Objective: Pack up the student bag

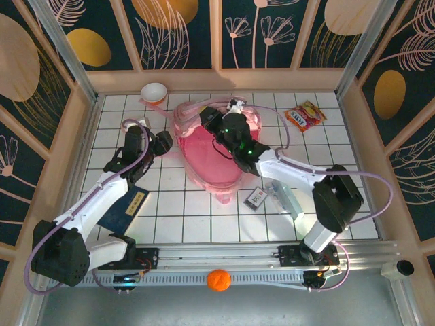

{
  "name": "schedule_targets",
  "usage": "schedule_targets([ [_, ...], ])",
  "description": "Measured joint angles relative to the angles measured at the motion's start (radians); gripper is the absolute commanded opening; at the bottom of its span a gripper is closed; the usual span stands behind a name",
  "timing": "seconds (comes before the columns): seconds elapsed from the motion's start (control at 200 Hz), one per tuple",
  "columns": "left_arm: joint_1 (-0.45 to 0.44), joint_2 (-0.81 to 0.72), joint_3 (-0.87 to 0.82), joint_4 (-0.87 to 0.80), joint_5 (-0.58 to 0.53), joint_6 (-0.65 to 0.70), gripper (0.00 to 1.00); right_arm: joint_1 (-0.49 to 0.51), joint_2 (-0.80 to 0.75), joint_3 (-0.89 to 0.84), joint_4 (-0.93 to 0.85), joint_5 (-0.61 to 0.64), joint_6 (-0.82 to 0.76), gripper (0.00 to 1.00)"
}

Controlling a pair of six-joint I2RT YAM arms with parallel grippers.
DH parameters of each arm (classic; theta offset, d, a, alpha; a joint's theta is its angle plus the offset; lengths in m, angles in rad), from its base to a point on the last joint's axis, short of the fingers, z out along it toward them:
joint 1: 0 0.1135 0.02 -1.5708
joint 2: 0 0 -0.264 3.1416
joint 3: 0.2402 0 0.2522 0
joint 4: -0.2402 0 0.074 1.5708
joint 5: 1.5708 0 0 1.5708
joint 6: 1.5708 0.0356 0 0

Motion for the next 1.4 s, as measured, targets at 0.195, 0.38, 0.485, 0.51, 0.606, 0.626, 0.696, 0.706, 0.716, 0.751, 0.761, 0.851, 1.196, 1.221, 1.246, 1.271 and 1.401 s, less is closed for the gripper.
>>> schedule_targets([
  [0.195,0.0,-0.028,0.0,-0.021,-0.016,-0.027,0.63,-0.008,0.076,-0.003,0.016,-0.036,0.027,0.0],
  [0.38,0.0,-0.04,0.0,-0.058,-0.016,-0.089,0.64,-0.006,0.092,-0.051,0.024,-0.056,0.072,0.15],
  [0.485,0.0,-0.051,-0.01,-0.087,-0.014,-0.149,0.65,0.002,0.082,-0.078,-0.003,-0.068,0.112,0.36],
  [0.51,0.0,-0.055,-0.014,-0.094,-0.014,-0.163,0.65,0.004,0.075,-0.088,-0.014,-0.073,0.119,0.4],
  [0.606,0.008,-0.068,-0.032,-0.121,-0.009,-0.208,0.71,0.011,0.045,-0.128,-0.099,-0.109,0.18,0.5],
  [0.626,0.011,-0.069,-0.034,-0.129,-0.005,-0.214,0.74,0.013,0.041,-0.135,-0.116,-0.12,0.192,0.51],
  [0.696,0.032,-0.071,-0.04,-0.16,0.014,-0.249,0.77,0.018,0.018,-0.161,-0.182,-0.146,0.222,0.54],
  [0.706,0.035,-0.071,-0.041,-0.164,0.016,-0.255,0.77,0.019,0.013,-0.165,-0.192,-0.147,0.226,0.54],
  [0.716,0.039,-0.071,-0.041,-0.17,0.017,-0.263,0.77,0.019,0.01,-0.167,-0.201,-0.151,0.229,0.55],
  [0.751,0.053,-0.071,-0.042,-0.19,0.025,-0.28,0.78,0.022,-0.006,-0.179,-0.235,-0.163,0.24,0.57],
  [0.761,0.057,-0.072,-0.042,-0.195,0.029,-0.283,0.78,0.023,-0.012,-0.181,-0.247,-0.169,0.245,0.57],
  [0.851,0.09,-0.085,-0.052,-0.234,0.051,-0.327,0.83,0.028,-0.048,-0.184,-0.332,-0.202,0.261,0.59],
  [1.196,0.189,-0.138,-0.089,-0.459,0.061,-0.539,0.93,0.033,-0.113,-0.183,-0.518,-0.356,0.226,0.59],
  [1.221,0.196,-0.137,-0.09,-0.484,0.053,-0.557,0.93,0.034,-0.113,-0.182,-0.532,-0.365,0.216,0.59],
  [1.246,0.203,-0.137,-0.091,-0.507,0.042,-0.571,0.94,0.038,-0.113,-0.178,-0.551,-0.371,0.203,0.59],
  [1.271,0.209,-0.137,-0.093,-0.529,0.032,-0.583,0.94,0.041,-0.113,-0.171,-0.572,-0.378,0.189,0.59],
  [1.401,0.262,-0.145,-0.122,-0.622,-0.026,-0.633,0.97,0.068,-0.111,-0.109,-0.637,-0.407,0.112,0.59],
])
